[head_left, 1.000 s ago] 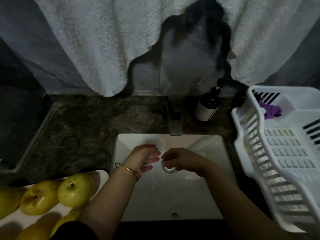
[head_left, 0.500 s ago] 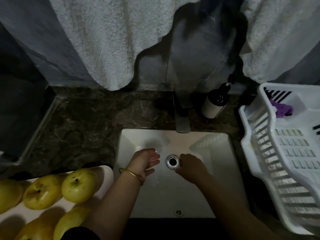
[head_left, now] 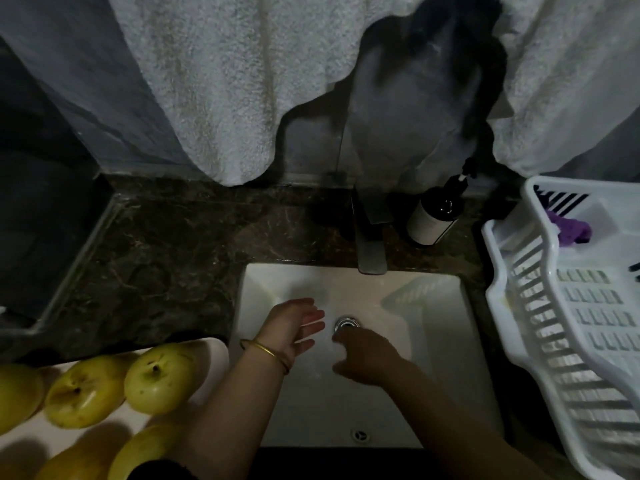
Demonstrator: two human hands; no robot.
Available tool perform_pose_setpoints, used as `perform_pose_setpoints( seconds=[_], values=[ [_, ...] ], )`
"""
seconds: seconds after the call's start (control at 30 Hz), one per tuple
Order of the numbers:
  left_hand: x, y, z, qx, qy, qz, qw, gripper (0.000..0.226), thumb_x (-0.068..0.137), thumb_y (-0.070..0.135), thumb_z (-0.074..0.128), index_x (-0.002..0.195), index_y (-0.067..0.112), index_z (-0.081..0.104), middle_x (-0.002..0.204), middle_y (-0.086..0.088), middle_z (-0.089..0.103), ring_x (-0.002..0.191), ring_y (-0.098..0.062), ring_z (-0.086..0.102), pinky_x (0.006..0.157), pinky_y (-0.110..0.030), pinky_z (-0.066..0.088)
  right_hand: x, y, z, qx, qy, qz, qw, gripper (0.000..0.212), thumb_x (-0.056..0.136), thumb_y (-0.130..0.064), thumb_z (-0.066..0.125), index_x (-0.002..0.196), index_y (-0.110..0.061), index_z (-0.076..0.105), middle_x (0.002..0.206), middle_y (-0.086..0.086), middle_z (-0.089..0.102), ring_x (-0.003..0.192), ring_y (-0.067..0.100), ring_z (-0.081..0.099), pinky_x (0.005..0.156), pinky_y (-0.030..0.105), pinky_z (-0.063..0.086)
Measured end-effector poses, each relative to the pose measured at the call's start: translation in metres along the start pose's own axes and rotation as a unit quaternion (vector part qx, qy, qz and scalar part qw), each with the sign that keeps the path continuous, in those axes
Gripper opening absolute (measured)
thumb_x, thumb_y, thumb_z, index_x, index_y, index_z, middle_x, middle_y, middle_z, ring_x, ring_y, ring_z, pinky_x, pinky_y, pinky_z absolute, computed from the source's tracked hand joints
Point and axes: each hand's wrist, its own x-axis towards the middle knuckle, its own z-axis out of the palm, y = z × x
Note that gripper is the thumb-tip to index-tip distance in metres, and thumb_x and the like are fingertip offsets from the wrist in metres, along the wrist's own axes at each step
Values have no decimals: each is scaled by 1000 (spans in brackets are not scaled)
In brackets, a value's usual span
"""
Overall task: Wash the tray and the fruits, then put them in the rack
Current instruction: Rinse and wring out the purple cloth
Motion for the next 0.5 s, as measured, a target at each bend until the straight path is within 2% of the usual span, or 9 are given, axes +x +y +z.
perform_pose_setpoints(
  seconds=[0.07,0.23,0.33,0.5],
  values=[
    [1,2,-3,-1,8,0,1000,16,97,19,46,110,18,55,102,-4,65,95,-21,58,92,-37,39,0,-10,4,-69,73,-21,995,67,89,-29,61,147,-23,28,148,5,39,133,25,38,110,42,27],
    [1,9,-14,-36,17,0,999,13,98,22,46,101,19,58,103,-4,64,92,-19,59,86,-35,41,8,-31,6,41,127,-73,988,77,92,-29,59,152,-26,12,153,0,32,134,20,38,112,36,26],
    [0,14,-21,-53,10,3,999,14,98,22,47,92,20,59,98,-3,65,88,-17,61,78,-32,44,16,-37,7,23,134,-89,987,75,92,-31,57,151,-28,12,151,-1,35,131,20,42,114,40,28],
    [1,18,-25,-63,-8,-2,998,13,96,20,49,97,16,61,93,0,66,84,-17,63,80,-33,43,23,-43,6,3,134,-100,986,70,93,-29,55,150,-27,15,142,2,46,122,23,49,108,42,35]
  ],
)
